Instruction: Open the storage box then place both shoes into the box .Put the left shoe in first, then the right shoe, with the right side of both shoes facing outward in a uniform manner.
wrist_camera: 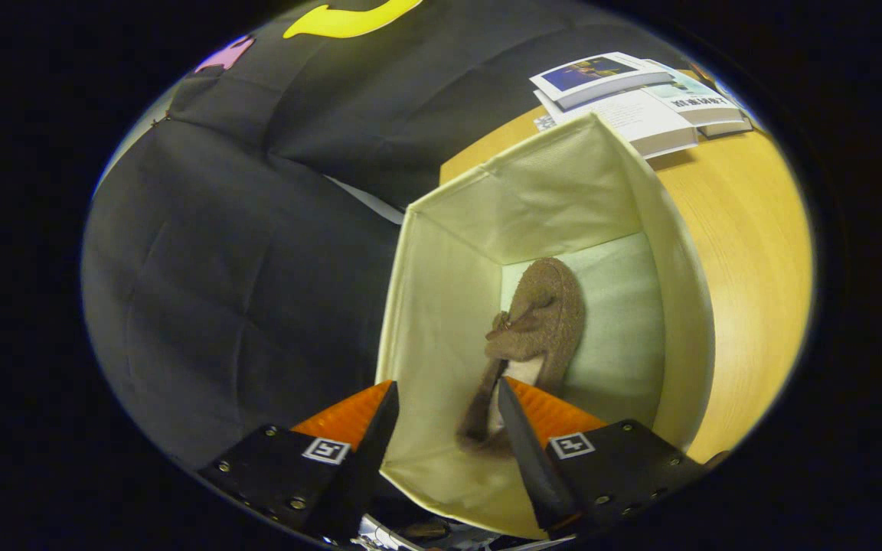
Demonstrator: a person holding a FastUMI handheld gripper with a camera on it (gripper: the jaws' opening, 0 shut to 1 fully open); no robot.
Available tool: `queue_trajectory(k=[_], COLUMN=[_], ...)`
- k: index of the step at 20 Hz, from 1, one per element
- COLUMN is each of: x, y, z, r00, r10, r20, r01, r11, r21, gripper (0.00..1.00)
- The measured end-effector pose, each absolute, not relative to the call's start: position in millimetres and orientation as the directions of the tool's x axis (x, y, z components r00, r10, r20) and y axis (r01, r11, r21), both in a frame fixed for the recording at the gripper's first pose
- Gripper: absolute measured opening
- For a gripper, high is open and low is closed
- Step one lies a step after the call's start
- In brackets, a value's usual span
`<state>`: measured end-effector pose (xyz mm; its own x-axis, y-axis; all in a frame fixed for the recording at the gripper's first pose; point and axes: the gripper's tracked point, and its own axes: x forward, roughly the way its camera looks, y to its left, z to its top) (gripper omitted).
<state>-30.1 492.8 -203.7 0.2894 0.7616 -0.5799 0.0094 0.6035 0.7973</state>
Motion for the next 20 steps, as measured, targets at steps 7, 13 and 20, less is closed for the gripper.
queue_trajectory(k=[7,13,20], x=[-11.4,0.0,3.9], y=[398.3,290.3,161.5], z=[-155.8,-163.5,-194.0], r00=[0.405,0.496,0.572], r10=[0.735,0.628,0.454], r20=[-0.544,-0.6,-0.683], r01=[-0.175,-0.205,-0.101], r11=[0.647,0.756,0.866], r21=[0.742,0.622,0.49], gripper=[0.94,0.95,0.95])
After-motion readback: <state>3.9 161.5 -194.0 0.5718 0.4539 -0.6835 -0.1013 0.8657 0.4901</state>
